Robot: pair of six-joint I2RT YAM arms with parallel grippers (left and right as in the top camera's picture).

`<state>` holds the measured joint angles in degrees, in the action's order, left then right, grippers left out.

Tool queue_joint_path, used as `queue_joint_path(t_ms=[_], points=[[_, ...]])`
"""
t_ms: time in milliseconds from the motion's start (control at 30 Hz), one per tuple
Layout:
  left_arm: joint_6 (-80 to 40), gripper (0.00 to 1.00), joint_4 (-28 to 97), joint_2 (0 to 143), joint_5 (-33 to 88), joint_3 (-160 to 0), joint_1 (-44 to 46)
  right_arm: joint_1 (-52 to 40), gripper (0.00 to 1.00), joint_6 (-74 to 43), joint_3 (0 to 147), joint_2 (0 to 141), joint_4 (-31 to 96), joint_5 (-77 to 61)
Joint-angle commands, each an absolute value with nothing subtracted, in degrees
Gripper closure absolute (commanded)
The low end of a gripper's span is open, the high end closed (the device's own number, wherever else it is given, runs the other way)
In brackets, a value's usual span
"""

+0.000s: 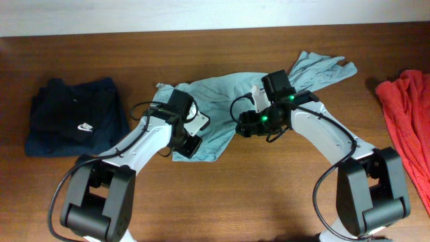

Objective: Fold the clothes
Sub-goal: 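Grasp the shirt's other edge with the left gripper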

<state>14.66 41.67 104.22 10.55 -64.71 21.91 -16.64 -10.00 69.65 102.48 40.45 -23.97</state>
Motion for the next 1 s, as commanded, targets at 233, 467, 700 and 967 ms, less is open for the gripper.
queue_joint_path(t_ms=[233, 467, 700, 967], points=[[14.63, 1.0, 52.95, 103.68, 3.51, -77.89, 22.09, -16.43, 0.34, -9.21, 70.37, 101.6, 40.53, -23.24], [12.38, 0.99, 58.7, 103.13, -1.8, -83.83, 21.96, -16.4, 0.34, -9.21, 70.37, 101.6, 40.8, -21.56], [8.21, 1.0, 63.09, 98.63, -11.79, -90.61, 21.58, -12.88, 0.33, -9.74, 70.41, 101.6, 41.21, -17.8], [8.21, 0.99, 63.92, 98.1, -11.84, -90.7, 21.34, -10.37, 0.33, -9.85, 70.41, 101.6, 42.17, -19.42]])
